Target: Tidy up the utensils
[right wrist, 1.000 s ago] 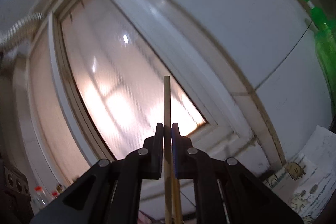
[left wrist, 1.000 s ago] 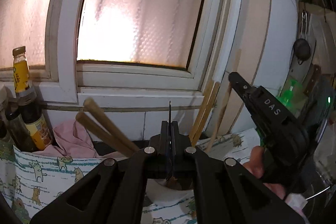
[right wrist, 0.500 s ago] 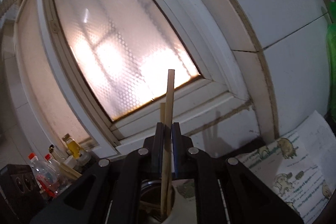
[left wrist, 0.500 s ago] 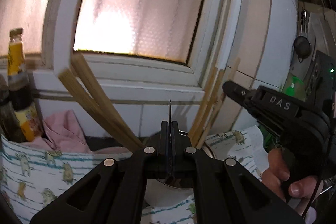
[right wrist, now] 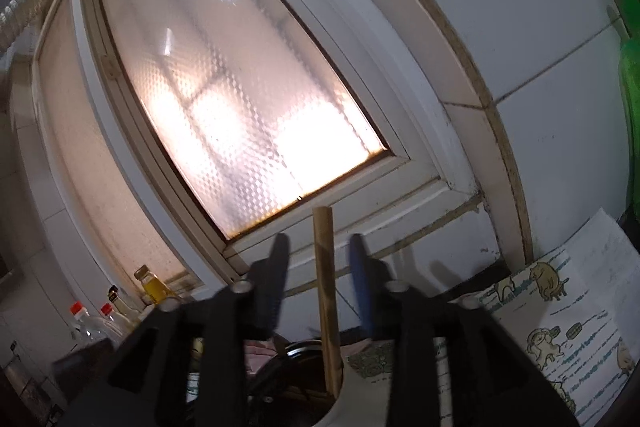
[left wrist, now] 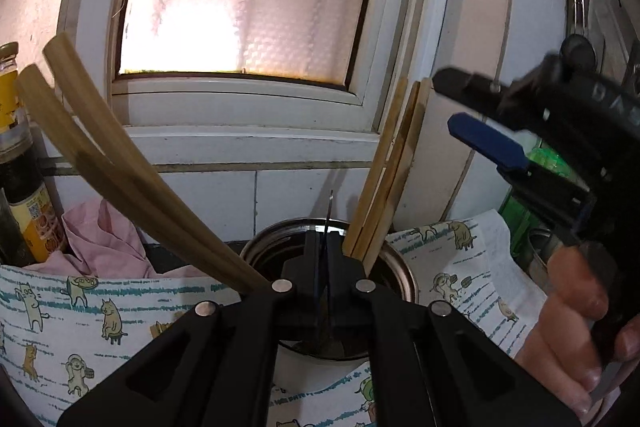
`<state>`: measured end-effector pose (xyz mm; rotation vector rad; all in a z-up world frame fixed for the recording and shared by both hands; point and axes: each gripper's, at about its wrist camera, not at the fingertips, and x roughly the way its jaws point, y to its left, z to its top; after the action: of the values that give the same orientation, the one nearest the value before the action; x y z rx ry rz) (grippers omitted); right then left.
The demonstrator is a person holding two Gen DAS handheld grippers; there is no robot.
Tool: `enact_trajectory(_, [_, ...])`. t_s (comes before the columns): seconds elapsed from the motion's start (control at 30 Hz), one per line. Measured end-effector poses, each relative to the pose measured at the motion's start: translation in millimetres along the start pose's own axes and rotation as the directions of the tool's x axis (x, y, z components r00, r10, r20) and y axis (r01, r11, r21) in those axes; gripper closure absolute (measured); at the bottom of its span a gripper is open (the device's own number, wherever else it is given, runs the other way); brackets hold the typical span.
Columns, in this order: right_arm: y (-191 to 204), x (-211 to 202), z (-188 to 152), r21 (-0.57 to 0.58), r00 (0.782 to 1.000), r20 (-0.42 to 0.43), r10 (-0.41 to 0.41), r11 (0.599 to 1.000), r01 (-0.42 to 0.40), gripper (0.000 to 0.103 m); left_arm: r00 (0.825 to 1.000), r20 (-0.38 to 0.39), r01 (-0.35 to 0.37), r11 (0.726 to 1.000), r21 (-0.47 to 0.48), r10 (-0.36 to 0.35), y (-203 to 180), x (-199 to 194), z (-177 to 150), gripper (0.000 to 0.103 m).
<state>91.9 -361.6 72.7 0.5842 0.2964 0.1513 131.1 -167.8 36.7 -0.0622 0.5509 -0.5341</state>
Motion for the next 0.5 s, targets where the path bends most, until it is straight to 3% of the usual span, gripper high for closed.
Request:
enact_trajectory(0.27, [-0.3,-1.5,1.8,0.005,1.0,0.012,0.0,1.0,0.0,0.048,1.0,0.022,0.013,0.999,0.05,-0.014,-8.7,-7.5,-2.9,0.099])
enact_trajectory(0.3, [-0.6,-3.4,2.1,0.007,1.0,0.025,-0.007,1.0,0.007,0.046,0.999,0.033,0.013,0.999,0.052,-0.015,-8.6,-10.3,-1.2,0.097])
enact_trajectory(0.37, [-1.2,-12.5,3.1,0.014,0.996,0.085,-0.039,0.999,0.038,0.043,0.998,0.061,0.022,0.999,0.046,-0.025,-7.9,-18.3,0.6,0.081])
enact_trajectory(0.5, [1.2,-31.2,7.3,0.007,0.982,0.184,-0.047,0.999,0.047,0.036,0.991,0.134,0.013,0.999,0.045,-0.019,-6.5,-40.4,5.5,0.073])
